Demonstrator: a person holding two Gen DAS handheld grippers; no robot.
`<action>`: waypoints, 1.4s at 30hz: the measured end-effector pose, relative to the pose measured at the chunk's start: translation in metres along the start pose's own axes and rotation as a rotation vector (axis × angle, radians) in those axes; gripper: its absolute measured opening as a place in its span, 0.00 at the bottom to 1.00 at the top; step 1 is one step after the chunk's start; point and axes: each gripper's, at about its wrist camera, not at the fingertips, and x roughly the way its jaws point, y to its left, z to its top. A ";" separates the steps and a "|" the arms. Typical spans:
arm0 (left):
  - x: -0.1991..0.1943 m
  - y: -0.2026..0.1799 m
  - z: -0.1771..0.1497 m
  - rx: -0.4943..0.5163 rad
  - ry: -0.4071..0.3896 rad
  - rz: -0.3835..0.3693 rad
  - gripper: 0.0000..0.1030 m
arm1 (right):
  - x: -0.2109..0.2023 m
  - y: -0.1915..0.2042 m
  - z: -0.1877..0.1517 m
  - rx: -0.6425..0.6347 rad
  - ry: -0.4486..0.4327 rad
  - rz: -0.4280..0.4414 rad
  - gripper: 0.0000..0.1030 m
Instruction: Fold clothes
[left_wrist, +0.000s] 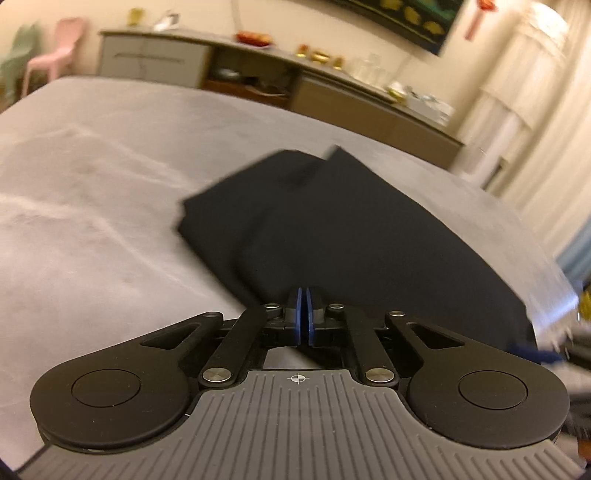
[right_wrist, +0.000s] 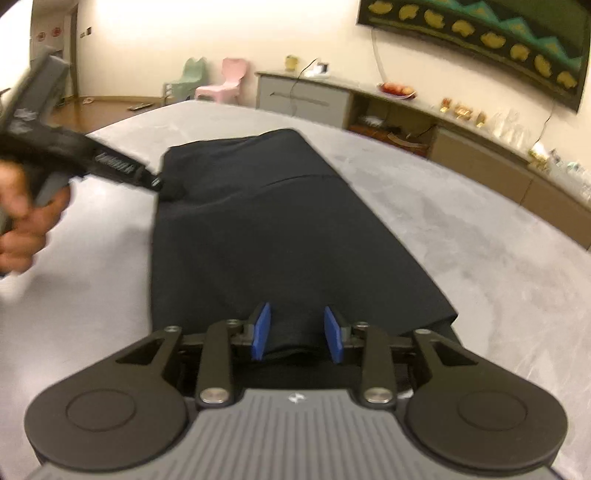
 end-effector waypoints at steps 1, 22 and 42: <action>-0.004 0.002 0.002 -0.008 -0.006 0.014 0.03 | -0.005 -0.001 -0.001 0.001 0.015 0.019 0.33; 0.077 -0.018 0.090 0.252 0.026 0.197 0.20 | 0.018 -0.070 -0.017 0.218 -0.051 -0.128 0.22; 0.013 -0.032 0.005 0.150 -0.041 0.110 0.35 | 0.008 -0.076 -0.024 -0.002 0.010 -0.263 0.38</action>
